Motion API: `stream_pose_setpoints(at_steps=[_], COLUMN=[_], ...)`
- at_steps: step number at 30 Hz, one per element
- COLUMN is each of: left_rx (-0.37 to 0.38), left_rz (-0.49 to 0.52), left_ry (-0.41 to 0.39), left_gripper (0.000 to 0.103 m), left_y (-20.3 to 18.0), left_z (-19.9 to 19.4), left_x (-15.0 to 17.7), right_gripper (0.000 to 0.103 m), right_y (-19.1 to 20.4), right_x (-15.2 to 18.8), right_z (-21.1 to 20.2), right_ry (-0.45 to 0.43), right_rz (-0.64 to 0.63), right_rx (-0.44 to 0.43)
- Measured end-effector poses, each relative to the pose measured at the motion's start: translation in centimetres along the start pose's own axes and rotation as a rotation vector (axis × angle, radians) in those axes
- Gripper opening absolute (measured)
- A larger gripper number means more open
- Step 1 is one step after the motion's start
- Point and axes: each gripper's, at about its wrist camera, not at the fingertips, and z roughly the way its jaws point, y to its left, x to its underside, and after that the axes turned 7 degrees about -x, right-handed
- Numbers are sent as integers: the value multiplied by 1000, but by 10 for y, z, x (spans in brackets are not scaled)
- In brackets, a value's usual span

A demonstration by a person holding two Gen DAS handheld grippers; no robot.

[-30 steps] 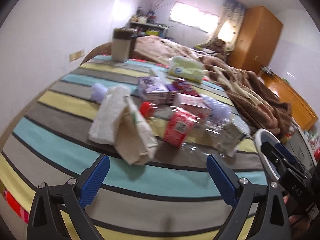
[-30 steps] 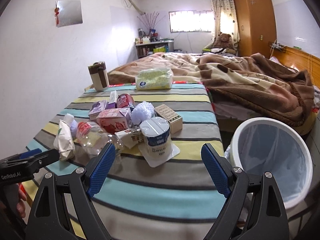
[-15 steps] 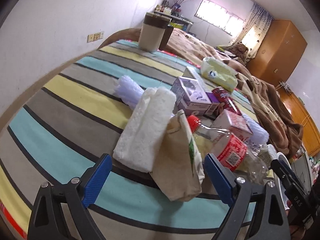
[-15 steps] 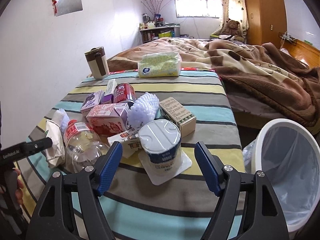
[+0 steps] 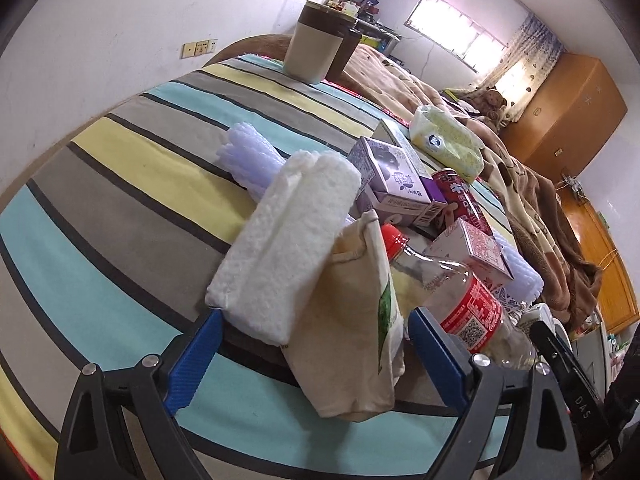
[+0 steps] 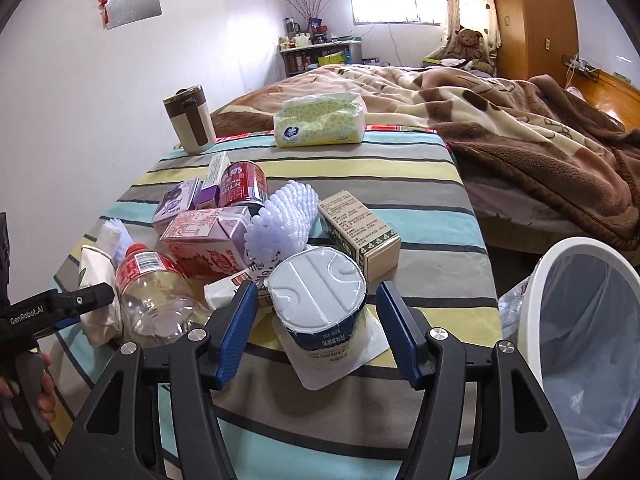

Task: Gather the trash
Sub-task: 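Grasp the tan paper bag with the left tool while the right tool grasps the white foil-lidded can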

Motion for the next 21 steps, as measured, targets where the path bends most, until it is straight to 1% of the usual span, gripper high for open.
stream_pose_setpoints(at_steps=[1, 3, 4, 6, 7, 11, 12, 14, 19, 20, 21], left_rx=[-2, 6, 12, 19, 20, 39, 32, 22, 21, 27, 50], left_rz=[-1, -5, -7, -17, -18, 5, 12, 21, 44, 46, 51], left_ry=[0, 2, 6, 14, 16, 26, 23, 13, -4, -7, -12], left_gripper=[92, 80, 78, 70, 68, 54, 53, 52, 45, 32, 25], left_y=[-1, -2, -3, -3, -3, -9, -11, -13, -14, -14, -14], left_z=[0, 0, 1, 2, 2, 3, 3, 0, -7, -8, -11], left_x=[0, -1, -1, -3, -3, -2, -1, 0, 5, 6, 7], right_gripper=[59, 54, 53, 53, 53, 52, 50, 43, 43, 43, 43], right_y=[-1, -2, -3, -3, -3, -6, -6, -7, -6, -6, -6], right_x=[0, 0, 0, 0, 0, 2, 2, 3, 5, 5, 5], right_z=[1, 1, 2, 1, 1, -1, -2, -2, -6, -7, -8], right_ry=[1, 3, 6, 5, 4, -1, -2, -4, -21, -25, -29], right_rz=[3, 2, 2, 5, 6, 17, 20, 25, 36, 38, 40], right_rx=[-2, 0, -2, -6, -9, -26, -33, -41, -55, -55, -57])
